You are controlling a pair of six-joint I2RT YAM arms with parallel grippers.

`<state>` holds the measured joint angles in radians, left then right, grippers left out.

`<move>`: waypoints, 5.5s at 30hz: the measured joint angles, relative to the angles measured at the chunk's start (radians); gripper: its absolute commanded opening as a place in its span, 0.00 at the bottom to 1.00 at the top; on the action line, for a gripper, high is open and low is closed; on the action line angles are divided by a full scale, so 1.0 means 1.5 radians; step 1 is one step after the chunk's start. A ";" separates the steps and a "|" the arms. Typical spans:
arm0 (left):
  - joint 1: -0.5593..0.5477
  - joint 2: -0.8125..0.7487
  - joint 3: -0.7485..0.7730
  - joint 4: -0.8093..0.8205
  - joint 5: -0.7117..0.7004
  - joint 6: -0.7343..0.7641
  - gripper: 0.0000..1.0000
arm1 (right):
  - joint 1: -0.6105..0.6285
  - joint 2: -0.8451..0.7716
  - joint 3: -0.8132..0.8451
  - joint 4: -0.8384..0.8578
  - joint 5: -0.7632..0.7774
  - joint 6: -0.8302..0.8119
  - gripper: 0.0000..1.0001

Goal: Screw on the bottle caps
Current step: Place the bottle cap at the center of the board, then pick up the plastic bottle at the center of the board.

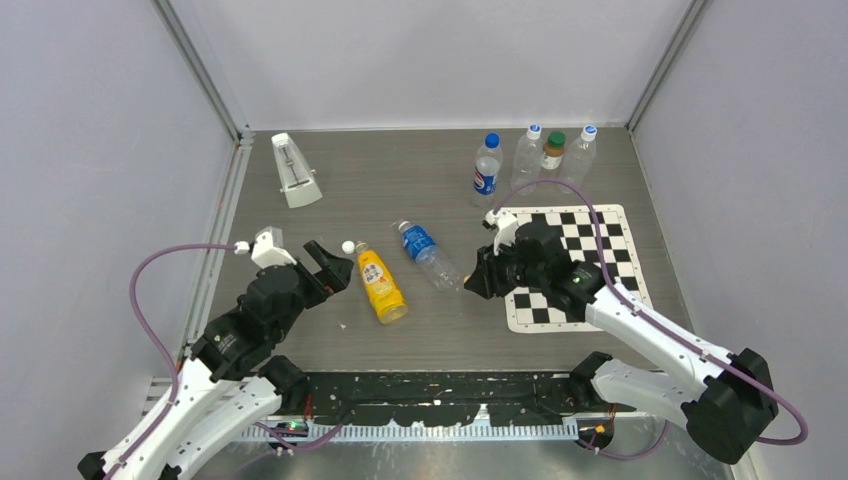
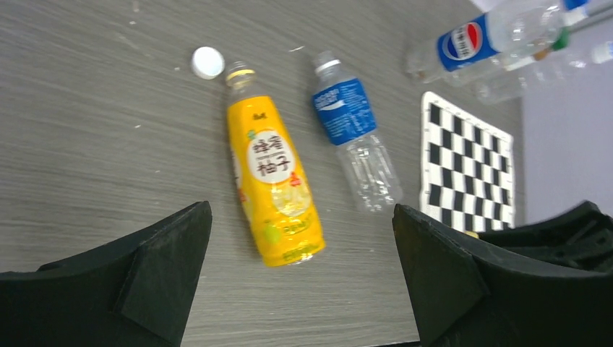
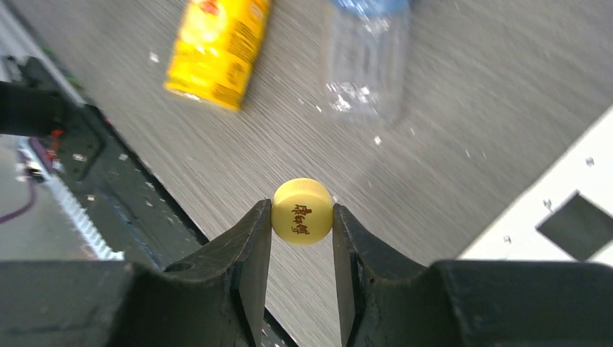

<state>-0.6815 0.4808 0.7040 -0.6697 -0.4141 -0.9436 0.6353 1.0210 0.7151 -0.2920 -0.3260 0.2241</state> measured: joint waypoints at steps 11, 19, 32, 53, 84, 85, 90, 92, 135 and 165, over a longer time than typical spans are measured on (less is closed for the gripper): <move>0.000 0.139 0.021 -0.091 -0.030 0.005 1.00 | 0.066 0.078 -0.031 -0.055 0.223 0.068 0.08; 0.000 0.170 0.033 -0.097 -0.030 0.000 1.00 | 0.119 0.198 -0.031 -0.038 0.284 0.115 0.17; 0.000 0.226 0.033 -0.089 -0.028 -0.015 1.00 | 0.162 0.260 -0.031 -0.002 0.335 0.132 0.59; 0.000 0.493 0.090 -0.016 0.003 -0.048 1.00 | 0.163 0.065 0.034 -0.124 0.441 0.208 1.00; 0.006 0.639 0.073 0.114 0.038 -0.112 0.38 | 0.163 -0.039 -0.046 -0.093 0.467 0.205 1.00; 0.006 0.630 0.070 0.113 0.039 -0.101 0.36 | 0.163 -0.039 -0.046 -0.092 0.467 0.206 1.00; 0.006 0.522 0.052 0.130 0.044 -0.004 0.34 | 0.163 -0.039 -0.045 -0.090 0.468 0.215 1.00; 0.006 0.462 0.039 0.152 0.044 0.049 0.35 | 0.163 -0.039 -0.037 -0.104 0.467 0.216 0.99; 0.010 0.142 -0.159 0.616 0.494 0.634 0.39 | 0.163 0.110 0.296 0.057 0.289 0.343 0.37; 0.011 0.278 0.085 0.244 0.470 0.577 0.98 | 0.160 0.161 0.297 0.060 0.202 0.246 0.00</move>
<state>-0.6655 0.8986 0.8318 -0.3042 0.2913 -0.0788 0.8749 1.2625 1.1599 -0.2020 -0.0223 0.5938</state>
